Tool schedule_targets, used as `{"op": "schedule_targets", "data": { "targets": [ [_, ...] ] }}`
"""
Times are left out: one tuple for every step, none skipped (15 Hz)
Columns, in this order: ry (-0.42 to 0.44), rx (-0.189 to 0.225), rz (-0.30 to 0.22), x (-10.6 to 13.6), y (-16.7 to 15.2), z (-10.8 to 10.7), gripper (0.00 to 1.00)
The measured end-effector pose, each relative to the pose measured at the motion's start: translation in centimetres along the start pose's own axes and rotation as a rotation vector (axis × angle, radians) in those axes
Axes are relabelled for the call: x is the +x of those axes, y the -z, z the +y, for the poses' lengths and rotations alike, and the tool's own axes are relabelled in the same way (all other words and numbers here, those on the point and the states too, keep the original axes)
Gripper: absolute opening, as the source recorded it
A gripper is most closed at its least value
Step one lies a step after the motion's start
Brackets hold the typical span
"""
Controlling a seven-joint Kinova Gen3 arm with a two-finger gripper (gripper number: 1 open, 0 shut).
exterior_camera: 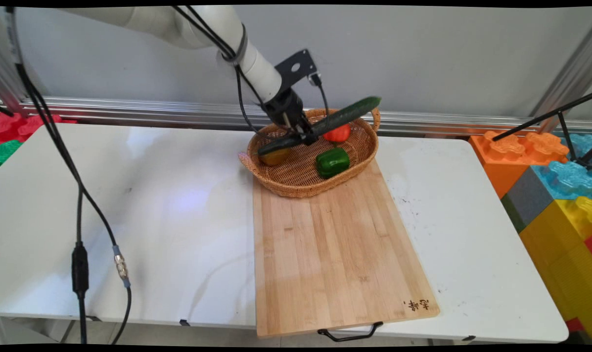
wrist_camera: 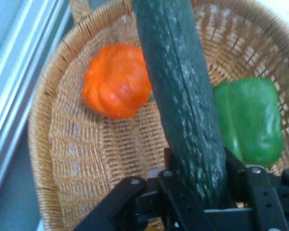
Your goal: Place the picked object on the cutting board
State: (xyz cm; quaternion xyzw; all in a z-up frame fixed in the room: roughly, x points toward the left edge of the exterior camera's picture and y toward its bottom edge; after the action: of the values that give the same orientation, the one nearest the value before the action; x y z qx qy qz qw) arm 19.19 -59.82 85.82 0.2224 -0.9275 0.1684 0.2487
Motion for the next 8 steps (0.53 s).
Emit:
{"op": "schedule_targets", "data": {
  "targets": [
    [-0.003, 0.011, 0.008, 0.7, 1.0, 0.5, 0.00],
    [-0.008, 0.017, 0.016, 1.2, 1.8, 0.9, 0.00],
    [-0.012, 0.019, 0.021, 1.6, 2.3, 1.3, 0.00],
    [-0.018, 0.017, 0.028, 2.2, 3.1, 1.9, 0.00],
    [-0.021, 0.013, 0.030, 2.4, 3.5, 2.4, 0.00],
    [-0.024, 0.002, 0.032, 2.8, 4.2, 3.2, 0.00],
    [-0.027, -0.017, 0.031, 3.0, 4.7, 4.2, 0.00],
    [-0.029, -0.048, 0.028, 3.3, 5.4, 5.6, 0.00]
  ]
}}
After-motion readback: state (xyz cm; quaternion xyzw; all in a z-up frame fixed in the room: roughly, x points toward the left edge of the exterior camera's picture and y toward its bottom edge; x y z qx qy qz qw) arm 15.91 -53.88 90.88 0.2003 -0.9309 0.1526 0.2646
